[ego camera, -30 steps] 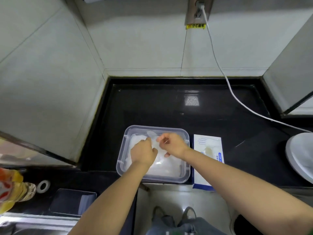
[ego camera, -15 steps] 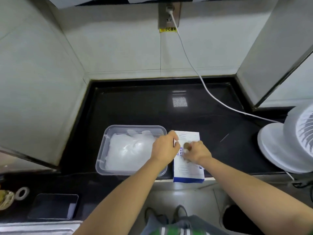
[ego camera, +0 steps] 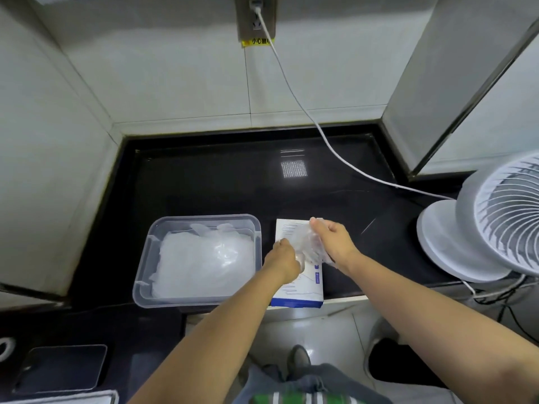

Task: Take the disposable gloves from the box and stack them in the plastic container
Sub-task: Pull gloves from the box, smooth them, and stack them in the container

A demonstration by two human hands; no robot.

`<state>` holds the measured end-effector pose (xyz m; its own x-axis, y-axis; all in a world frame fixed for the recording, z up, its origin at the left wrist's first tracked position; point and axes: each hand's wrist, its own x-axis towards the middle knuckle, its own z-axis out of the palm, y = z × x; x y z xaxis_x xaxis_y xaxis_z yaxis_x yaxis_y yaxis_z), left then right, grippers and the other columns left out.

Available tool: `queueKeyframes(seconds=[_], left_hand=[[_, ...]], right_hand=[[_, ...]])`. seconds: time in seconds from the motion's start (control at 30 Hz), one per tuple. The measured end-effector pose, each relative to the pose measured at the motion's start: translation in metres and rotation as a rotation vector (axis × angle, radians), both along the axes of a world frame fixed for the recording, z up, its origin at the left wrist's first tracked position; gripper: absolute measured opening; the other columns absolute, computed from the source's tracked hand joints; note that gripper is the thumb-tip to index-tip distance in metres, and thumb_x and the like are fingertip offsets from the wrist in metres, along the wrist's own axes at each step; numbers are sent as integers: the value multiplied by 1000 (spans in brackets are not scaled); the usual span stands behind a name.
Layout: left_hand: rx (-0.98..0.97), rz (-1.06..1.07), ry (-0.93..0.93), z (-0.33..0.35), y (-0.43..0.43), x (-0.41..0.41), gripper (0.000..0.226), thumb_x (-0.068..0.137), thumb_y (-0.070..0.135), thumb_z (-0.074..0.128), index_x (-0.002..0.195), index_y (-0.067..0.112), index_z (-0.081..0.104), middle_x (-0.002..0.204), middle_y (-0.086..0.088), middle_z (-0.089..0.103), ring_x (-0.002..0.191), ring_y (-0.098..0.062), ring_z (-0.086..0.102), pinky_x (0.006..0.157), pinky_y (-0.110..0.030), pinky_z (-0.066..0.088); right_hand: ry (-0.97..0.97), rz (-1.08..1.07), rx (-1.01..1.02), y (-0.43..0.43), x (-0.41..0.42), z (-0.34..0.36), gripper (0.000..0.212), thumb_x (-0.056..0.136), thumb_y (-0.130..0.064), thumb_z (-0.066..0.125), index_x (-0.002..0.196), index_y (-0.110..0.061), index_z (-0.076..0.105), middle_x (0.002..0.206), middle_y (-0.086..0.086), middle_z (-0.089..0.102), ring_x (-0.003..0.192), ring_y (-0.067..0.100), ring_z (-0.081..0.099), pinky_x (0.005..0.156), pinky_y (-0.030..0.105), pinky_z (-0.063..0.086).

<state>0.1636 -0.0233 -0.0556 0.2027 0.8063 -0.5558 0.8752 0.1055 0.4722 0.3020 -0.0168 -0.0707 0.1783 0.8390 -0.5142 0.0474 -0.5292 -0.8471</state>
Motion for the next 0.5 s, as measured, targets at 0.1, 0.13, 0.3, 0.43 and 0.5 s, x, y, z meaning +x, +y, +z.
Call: queueKeyframes(seconds=[0.1, 0.13, 0.3, 0.43, 0.5], left_hand=[[50, 163, -167, 3, 6, -1, 65, 91, 22, 64, 143, 10, 27, 140, -10, 38, 118, -26, 52, 83, -25, 41], [78, 197, -262, 5, 7, -1, 71, 88, 23, 68, 144, 15, 25, 140, -6, 33, 118, -23, 51, 85, -25, 42], [272, 182, -467, 8, 18, -5, 19, 91, 21, 64, 109, 18, 59, 112, -2, 57, 97, -15, 58, 75, -16, 46], [201, 530, -673, 10, 31, -14, 18, 96, 20, 54, 102, 14, 70, 100, -3, 72, 92, -20, 69, 82, -39, 58], [157, 692, -762, 12, 33, -20, 21, 96, 19, 52, 103, 14, 71, 98, -3, 72, 91, -18, 69, 75, -33, 58]], right_hand=[[37, -3, 46, 2, 3, 6, 39, 99, -40, 55, 81, -7, 63, 82, 11, 72, 80, 25, 71, 67, 32, 57], [41, -5, 49, 3, 4, 4, 40, 99, -41, 56, 79, -6, 63, 80, 12, 72, 79, 26, 70, 70, 35, 58], [51, -24, 52, 9, 0, 5, 55, 92, -48, 62, 86, 6, 65, 82, 18, 71, 78, 30, 69, 74, 38, 57], [158, 84, 115, 8, 2, 12, 70, 79, -64, 69, 84, 6, 61, 83, 22, 65, 76, 31, 65, 73, 39, 53], [190, 184, 113, 7, 3, 15, 64, 78, -57, 72, 89, 5, 63, 88, 22, 68, 80, 33, 66, 75, 41, 53]])
